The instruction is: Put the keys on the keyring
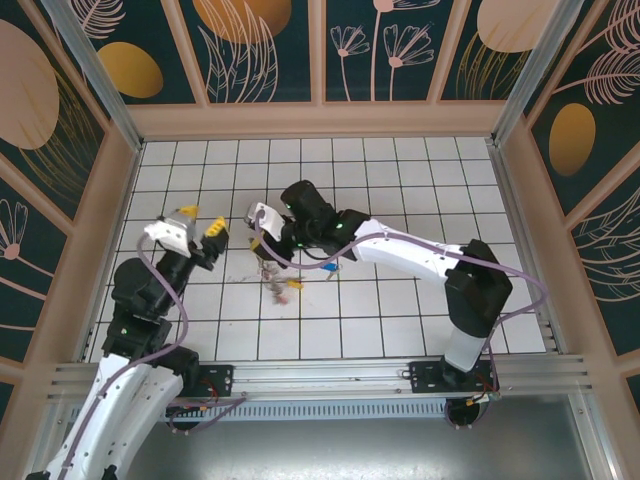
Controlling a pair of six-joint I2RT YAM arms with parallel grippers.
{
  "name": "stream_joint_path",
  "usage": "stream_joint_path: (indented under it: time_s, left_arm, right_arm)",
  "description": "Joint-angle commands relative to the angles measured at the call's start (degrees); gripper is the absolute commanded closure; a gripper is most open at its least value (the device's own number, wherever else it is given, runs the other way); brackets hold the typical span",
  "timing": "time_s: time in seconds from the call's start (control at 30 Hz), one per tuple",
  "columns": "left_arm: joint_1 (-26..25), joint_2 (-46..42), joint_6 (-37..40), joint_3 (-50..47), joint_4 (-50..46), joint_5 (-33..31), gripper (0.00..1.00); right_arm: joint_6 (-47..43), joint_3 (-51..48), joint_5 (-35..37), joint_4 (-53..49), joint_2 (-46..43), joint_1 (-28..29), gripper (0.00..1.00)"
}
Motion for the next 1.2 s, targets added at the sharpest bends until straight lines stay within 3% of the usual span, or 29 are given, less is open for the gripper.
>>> stream_joint_path:
  time_s: [0.0,0.07,0.23,0.5,0.63,0.87,1.17]
  left_arm:
    - [0.0,3.4,-9.5,3.9,-6.6,-19.2,0.34]
    - [-0.1,5.2,-11.1,5.5,-7.7,-19.7,0.29]
    - [0.1,10.4,-13.7,7.6,-9.4,-19.0,0.01]
    - [0.1,15.7,-11.9,4.6,-8.6,-10.3,0.01]
    - [0.1,17.1,-10.6,1.7,-7.4,-6.0,0.01]
    - [0.0,17.8,-13.1,-3.5,-3.0,-4.4,0.01]
    - [0.1,18.7,-14.6,-7.6,1.9,-3.8,0.01]
  right_arm:
    - [14.0,-1.1,1.3,17.1,1.0,0.4,1.00]
    - [16.8,-1.5,2.5,20.2,1.8,0.4,1.00]
    - [12.5,-6.0,5.8,22.3,4.1,0.3,1.00]
    - [-0.8,-17.0,8.2,20.6,5.9,-0.4,1.00]
    - [-7.0,-19.4,10.0,14.9,6.1,-2.1,1.00]
    - [-14.5,-20.4,12.0,5.6,5.8,-4.6,1.00]
    - [-14.8,-21.0,10.7,1.5,5.7,-6.1,1.00]
